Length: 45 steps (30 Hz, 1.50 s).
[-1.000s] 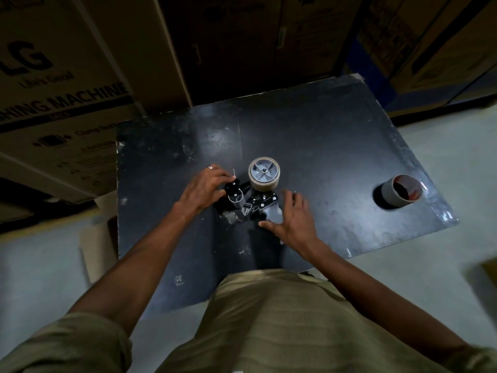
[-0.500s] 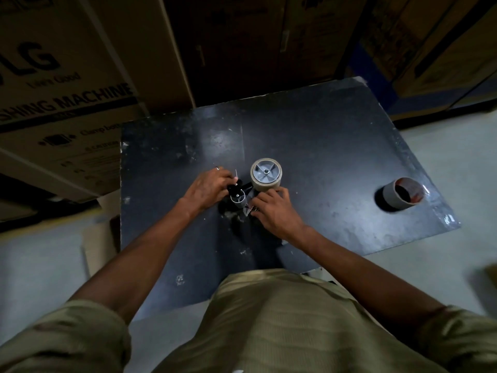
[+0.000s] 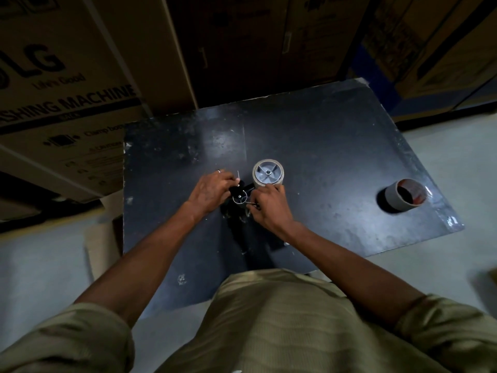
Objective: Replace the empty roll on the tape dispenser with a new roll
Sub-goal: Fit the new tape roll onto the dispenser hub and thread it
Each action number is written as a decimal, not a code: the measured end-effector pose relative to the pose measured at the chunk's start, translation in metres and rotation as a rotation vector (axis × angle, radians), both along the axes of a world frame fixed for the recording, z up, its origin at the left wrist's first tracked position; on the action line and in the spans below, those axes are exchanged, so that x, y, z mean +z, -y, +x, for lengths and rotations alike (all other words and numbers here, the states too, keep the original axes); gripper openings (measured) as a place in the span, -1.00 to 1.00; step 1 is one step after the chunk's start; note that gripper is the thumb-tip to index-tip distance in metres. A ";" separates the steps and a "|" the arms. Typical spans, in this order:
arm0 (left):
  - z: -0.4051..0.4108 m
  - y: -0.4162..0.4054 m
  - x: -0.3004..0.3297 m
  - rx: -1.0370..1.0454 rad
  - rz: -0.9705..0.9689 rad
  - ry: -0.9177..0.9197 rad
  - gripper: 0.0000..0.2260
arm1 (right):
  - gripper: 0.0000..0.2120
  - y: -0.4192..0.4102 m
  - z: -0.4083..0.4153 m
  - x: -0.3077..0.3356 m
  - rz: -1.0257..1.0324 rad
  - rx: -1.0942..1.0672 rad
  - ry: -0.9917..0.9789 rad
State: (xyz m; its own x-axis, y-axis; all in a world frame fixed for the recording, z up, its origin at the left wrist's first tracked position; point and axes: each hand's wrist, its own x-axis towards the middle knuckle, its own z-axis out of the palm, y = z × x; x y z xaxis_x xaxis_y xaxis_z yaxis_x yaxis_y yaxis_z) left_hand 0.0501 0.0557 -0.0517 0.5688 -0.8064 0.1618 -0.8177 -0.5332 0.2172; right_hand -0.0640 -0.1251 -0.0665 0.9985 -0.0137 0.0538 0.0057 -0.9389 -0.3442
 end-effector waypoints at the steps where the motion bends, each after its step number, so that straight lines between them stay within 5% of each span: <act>1: 0.000 0.000 0.000 0.005 0.007 0.000 -0.66 | -0.88 0.000 0.000 -0.001 0.020 -0.004 -0.008; 8: 0.003 0.004 0.010 -0.087 0.120 0.069 -0.69 | -0.32 0.016 -0.036 -0.013 0.230 -0.331 -0.071; 12: 0.005 0.004 0.009 -0.157 0.224 0.205 -0.65 | -0.24 0.037 -0.042 -0.015 0.848 -0.586 -0.477; 18: -0.007 0.001 0.011 -0.076 0.186 0.198 -0.57 | -0.82 0.040 -0.045 0.007 1.363 -0.526 -0.757; 24: -0.014 -0.003 0.005 0.087 0.082 0.017 -0.56 | -0.91 0.038 -0.039 0.009 1.580 -0.491 -0.981; 32: -0.008 -0.017 -0.003 0.168 -0.037 -0.102 -0.30 | -0.90 0.036 -0.043 0.013 1.817 -0.506 -0.938; 39: -0.038 -0.039 -0.044 0.437 -0.215 -0.294 -0.35 | -0.86 0.032 -0.050 0.027 2.040 -0.586 -0.756; 45: -0.071 -0.038 -0.066 0.462 -0.159 -0.237 -0.44 | -0.93 0.038 -0.041 0.039 1.693 -0.694 -0.439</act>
